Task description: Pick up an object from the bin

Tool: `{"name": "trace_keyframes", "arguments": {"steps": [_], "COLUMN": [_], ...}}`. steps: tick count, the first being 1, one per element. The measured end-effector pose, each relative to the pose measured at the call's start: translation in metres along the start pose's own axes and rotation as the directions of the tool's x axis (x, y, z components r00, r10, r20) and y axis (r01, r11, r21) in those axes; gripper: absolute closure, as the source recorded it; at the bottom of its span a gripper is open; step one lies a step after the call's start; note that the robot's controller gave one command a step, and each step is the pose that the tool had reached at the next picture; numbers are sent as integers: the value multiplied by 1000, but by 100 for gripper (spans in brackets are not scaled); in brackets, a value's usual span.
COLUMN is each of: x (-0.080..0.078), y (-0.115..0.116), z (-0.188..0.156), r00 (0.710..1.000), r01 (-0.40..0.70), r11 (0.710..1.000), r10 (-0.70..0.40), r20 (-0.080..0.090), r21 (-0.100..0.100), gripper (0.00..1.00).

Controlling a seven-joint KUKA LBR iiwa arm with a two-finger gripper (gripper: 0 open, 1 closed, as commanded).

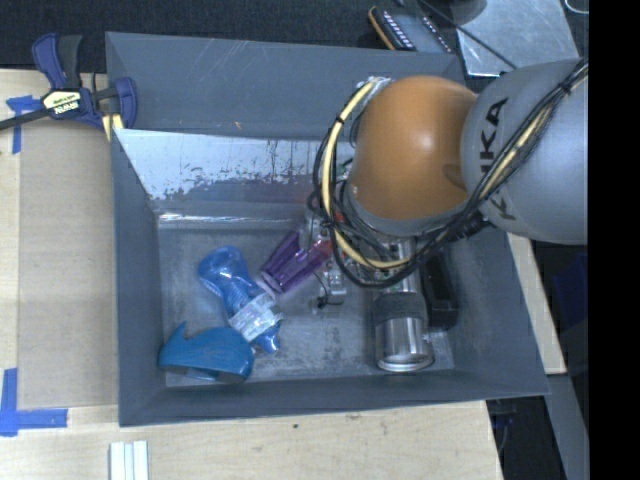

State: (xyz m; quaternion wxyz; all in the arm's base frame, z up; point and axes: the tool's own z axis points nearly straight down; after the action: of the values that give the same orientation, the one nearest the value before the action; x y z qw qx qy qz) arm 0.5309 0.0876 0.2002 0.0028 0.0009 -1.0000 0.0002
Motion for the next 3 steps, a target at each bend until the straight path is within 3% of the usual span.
{"name": "trace_keyframes", "arguments": {"steps": [1,2,3], "x": [-2,-34,-38], "y": [0,14,14], "z": [-5,45,78], "r00": [1000,973,988], "r01": [-2,229,154], "r11": [1000,973,988], "r10": [2,-229,-154], "r20": [8,11,2], "r21": [-1,1,0], "gripper": [0,0,100]}}
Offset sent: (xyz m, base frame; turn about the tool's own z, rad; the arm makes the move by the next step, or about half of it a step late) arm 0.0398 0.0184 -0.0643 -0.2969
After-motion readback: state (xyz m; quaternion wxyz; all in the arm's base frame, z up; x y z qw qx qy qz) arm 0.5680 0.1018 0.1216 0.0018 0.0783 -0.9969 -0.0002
